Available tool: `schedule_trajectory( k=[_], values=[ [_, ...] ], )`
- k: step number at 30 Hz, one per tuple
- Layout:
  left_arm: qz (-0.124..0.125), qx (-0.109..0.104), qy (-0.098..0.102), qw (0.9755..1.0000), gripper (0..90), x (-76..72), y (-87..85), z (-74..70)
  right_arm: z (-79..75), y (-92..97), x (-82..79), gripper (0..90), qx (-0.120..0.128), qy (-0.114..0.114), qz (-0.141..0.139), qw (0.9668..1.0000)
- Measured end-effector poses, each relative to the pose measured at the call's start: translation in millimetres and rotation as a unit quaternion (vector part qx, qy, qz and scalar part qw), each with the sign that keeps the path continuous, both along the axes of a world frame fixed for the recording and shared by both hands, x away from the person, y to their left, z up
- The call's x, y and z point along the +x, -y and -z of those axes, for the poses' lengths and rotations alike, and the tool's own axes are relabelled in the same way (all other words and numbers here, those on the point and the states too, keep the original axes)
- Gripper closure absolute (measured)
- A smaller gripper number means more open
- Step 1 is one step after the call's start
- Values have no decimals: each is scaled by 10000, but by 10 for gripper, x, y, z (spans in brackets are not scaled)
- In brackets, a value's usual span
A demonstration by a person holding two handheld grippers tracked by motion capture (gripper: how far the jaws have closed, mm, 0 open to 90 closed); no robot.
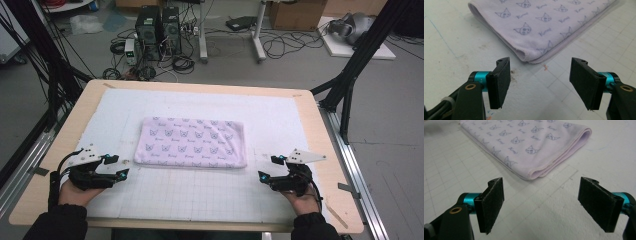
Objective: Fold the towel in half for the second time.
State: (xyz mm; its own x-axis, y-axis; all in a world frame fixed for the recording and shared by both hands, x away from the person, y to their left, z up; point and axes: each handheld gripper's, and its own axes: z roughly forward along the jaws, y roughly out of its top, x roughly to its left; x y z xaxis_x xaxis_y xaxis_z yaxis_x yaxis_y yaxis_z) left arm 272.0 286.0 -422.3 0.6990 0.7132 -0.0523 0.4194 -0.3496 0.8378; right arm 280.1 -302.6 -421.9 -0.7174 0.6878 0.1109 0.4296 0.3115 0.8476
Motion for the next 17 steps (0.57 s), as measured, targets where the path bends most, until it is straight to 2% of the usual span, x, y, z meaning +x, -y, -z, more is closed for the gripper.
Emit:
schedule_trajectory(
  k=[8,17],
  values=[
    [-97,24,80,9999,306,-103,-114,-4,15,84,-101,180,6,-1,137,9999],
    [-186,61,113,9997,281,-117,-172,22,1,12,-80,148,-40,46,95,9999]
  ],
)
